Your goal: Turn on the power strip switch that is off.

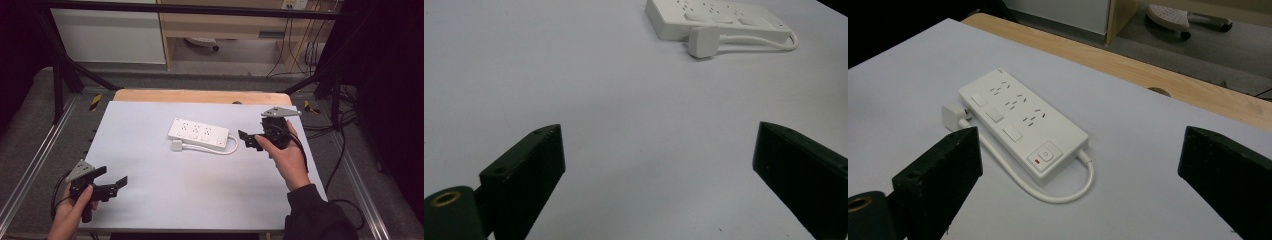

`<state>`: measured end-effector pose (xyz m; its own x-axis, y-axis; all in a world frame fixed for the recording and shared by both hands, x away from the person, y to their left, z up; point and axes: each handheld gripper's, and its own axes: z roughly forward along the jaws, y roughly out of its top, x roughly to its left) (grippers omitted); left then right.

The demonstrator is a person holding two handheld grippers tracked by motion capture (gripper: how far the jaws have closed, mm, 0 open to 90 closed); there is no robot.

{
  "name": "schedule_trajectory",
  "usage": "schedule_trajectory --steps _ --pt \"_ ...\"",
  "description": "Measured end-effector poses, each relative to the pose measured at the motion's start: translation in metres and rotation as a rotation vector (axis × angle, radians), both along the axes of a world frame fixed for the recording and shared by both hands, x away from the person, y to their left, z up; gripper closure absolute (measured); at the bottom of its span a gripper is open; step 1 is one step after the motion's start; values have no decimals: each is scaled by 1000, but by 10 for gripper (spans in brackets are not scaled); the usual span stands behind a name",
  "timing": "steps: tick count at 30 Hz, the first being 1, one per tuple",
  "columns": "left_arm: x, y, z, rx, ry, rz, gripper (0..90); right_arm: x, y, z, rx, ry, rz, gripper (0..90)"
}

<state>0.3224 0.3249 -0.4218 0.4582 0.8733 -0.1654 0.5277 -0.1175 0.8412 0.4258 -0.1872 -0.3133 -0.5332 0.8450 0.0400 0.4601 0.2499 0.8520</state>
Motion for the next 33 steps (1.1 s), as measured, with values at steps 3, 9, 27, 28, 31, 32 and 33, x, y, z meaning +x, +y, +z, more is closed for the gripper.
schedule_trajectory --steps 3,9,27,28,31,32,33 --pt "-1 -1 1 1 -2 -2 65 3 2 1 24 13 4 46" --pt "0 -2 -1 8 1 -7 65 5 3 6 30 -1 -4 46" --pt "-1 -4 0 17 0 -12 65 26 27 5 34 -31 -22 44" --pt "-1 -4 0 17 0 -12 65 28 29 5 39 -33 -27 46" --pt "-1 -4 -1 20 1 -14 65 33 34 5 41 -42 -29 47" --pt "-1 -4 -1 20 1 -14 65 33 34 5 41 -42 -29 47" --pt "-1 -3 -1 19 3 -9 65 36 38 5 44 -38 -35 48"
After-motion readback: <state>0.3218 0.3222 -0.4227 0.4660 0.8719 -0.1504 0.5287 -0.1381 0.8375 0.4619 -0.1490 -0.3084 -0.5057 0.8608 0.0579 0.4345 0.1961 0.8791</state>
